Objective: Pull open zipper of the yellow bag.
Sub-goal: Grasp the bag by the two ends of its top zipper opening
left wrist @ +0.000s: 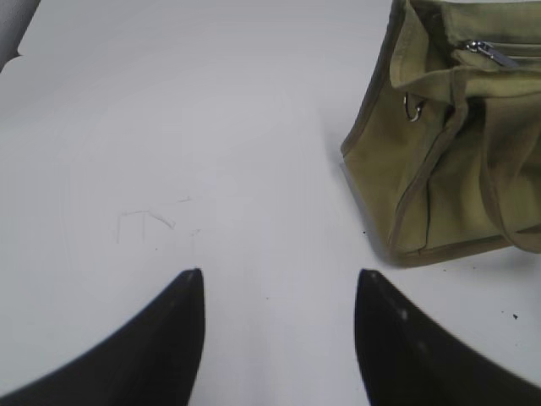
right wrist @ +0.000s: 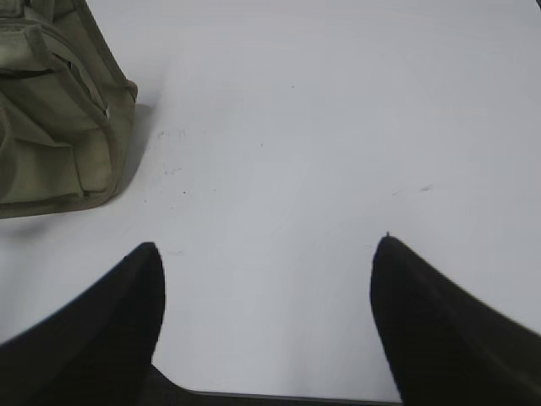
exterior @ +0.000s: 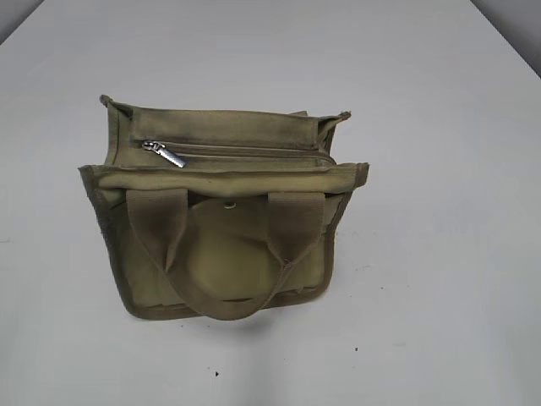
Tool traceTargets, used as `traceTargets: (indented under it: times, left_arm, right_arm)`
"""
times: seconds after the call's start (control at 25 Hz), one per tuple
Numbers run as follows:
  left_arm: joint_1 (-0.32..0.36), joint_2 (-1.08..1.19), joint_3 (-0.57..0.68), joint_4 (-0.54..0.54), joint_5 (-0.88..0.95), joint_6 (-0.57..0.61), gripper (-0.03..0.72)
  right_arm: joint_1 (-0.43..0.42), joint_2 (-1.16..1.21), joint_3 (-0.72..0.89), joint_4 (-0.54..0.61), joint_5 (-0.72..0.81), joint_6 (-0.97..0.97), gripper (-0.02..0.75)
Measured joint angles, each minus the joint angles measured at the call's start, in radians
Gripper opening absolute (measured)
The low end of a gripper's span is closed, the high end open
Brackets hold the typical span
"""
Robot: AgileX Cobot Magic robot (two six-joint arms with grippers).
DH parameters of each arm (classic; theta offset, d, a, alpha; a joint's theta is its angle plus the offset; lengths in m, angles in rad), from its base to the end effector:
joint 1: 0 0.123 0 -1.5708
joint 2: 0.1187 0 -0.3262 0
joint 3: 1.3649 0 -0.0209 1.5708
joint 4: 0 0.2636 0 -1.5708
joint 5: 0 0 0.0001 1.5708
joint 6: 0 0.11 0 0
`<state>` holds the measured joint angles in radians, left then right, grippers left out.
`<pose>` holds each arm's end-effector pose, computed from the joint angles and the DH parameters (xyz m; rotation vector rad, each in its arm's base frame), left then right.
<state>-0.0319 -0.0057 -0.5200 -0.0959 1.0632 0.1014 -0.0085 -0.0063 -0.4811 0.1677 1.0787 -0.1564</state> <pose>-0.0221 -0.0085 0.2809 0.1404 2.0133 -0.0701 -0.0186 0.0163 0.2683 -0.1608 2.0583 0.1003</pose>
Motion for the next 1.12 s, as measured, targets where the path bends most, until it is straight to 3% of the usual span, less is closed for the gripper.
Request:
traceTargets:
  times: [1.12]
  left_arm:
    - [0.0,0.0,0.0,0.0,0.0,0.0,0.435]
  right_arm:
    - [0.0,0.0,0.0,0.044,-0.002,0.0,0.587]
